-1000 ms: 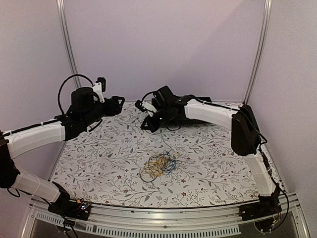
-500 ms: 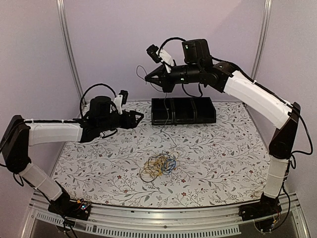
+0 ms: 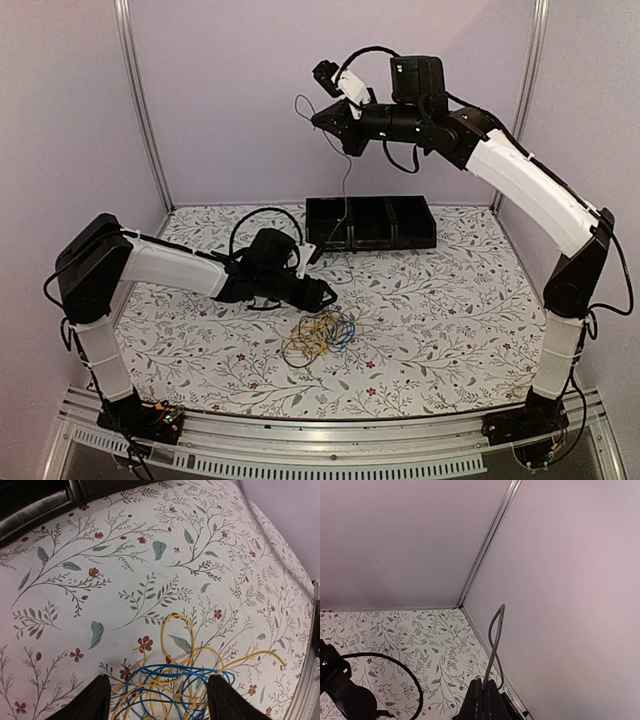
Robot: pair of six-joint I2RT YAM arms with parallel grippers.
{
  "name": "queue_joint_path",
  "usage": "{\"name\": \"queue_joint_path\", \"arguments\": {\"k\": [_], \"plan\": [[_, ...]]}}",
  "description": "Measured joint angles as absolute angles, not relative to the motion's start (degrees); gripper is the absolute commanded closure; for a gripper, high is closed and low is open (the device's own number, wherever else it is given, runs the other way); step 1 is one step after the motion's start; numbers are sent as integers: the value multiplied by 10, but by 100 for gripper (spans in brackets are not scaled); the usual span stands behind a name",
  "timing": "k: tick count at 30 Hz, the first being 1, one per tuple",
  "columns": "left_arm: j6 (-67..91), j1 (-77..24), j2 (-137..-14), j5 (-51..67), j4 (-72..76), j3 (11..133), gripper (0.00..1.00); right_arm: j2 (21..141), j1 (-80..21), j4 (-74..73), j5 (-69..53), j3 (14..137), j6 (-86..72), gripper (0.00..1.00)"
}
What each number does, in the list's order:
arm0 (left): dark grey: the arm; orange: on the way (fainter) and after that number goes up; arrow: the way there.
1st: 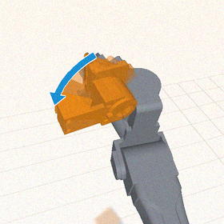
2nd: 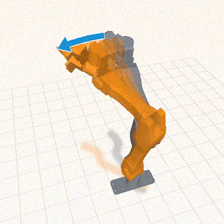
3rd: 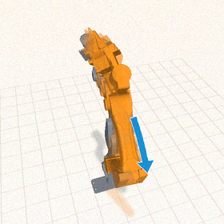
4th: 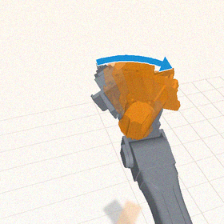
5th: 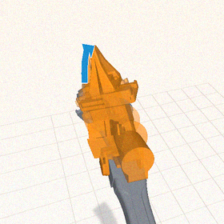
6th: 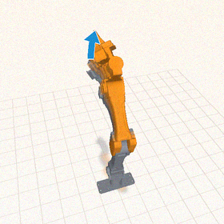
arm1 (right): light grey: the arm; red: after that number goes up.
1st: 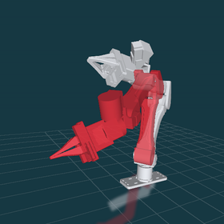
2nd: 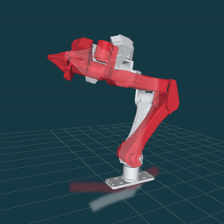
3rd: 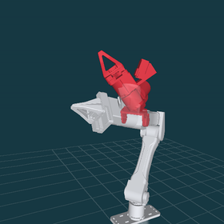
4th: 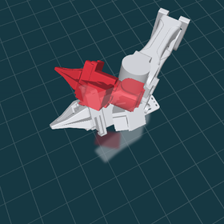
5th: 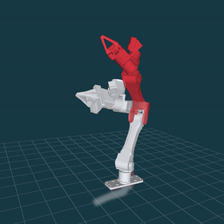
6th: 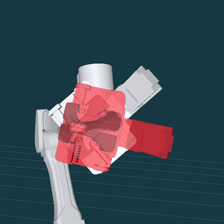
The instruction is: Untangle the cables
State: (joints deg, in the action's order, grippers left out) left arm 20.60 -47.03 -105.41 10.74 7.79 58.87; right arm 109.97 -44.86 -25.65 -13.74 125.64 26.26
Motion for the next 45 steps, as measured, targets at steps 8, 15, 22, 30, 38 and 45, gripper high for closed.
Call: {"name": "queue_joint_path", "arguments": {"k": [8,15,22,30,38,45], "plan": [[199,-470,-1045,81,39,596,32,1099,-415,-204,-88,1297,296,100],[184,-453,-932,13,23,595,31,1119,-408,-163,-67,1298,320,100],[203,-397,-815,-43,65,553,31,1187,-406,-98,-59,1298,359,100],[212,-380,-773,-66,77,534,30,1279,-391,25,-44,1307,414,100],[218,-366,-762,-64,79,534,30,1366,-372,101,-46,1323,428,100],[220,-364,-754,-62,79,530,30,1423,-363,101,-48,1310,406,100]]}}
